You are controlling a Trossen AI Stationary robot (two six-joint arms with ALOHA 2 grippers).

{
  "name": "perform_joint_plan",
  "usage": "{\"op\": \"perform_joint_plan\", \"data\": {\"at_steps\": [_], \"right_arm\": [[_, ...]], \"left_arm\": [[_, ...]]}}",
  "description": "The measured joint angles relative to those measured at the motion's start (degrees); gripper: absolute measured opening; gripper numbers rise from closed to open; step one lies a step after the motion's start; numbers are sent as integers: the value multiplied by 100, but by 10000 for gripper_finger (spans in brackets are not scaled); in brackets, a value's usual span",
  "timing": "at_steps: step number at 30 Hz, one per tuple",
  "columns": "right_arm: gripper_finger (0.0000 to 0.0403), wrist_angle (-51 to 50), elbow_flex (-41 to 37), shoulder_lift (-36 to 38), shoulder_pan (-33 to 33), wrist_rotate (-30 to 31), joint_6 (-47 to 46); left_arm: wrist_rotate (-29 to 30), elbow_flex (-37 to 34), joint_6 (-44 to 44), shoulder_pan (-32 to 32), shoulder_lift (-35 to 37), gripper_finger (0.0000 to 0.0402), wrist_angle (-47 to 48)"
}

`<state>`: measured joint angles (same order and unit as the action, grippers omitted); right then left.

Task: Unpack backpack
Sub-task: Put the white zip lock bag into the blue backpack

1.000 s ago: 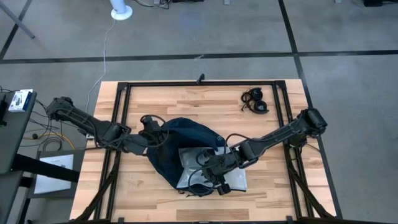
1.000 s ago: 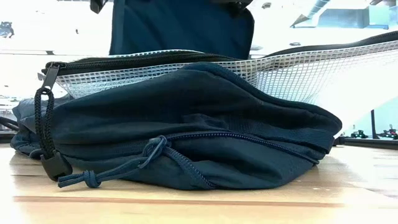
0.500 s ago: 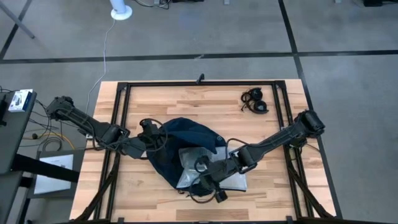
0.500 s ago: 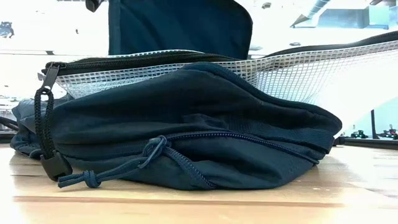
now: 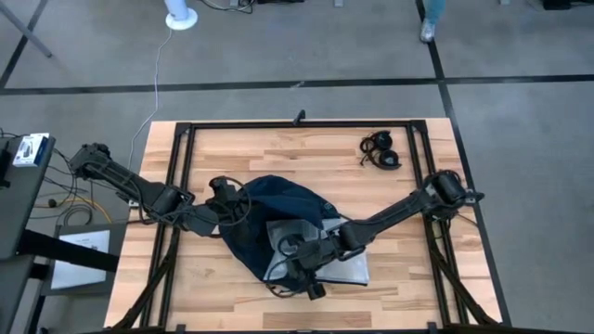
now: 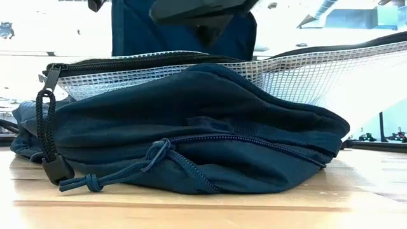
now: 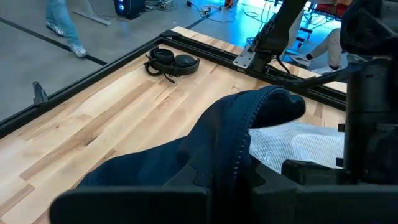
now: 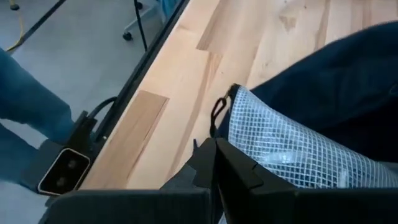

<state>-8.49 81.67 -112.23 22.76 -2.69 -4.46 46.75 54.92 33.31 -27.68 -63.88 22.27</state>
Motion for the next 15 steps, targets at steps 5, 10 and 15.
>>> {"op": "perform_joint_plan", "data": {"at_steps": [5, 10, 15], "right_arm": [[0, 234, 2, -218, -52, -44, 46], [0, 220, -13, -355, -391, -1, 247], [0, 515, -9, -349, -908, 516, 366]], "left_arm": [[-245, 0, -10, 0, 0, 0, -7], [-803, 0, -411, 0, 0, 0, -134], [-1356, 0, -897, 0, 0, 0, -562]]}}
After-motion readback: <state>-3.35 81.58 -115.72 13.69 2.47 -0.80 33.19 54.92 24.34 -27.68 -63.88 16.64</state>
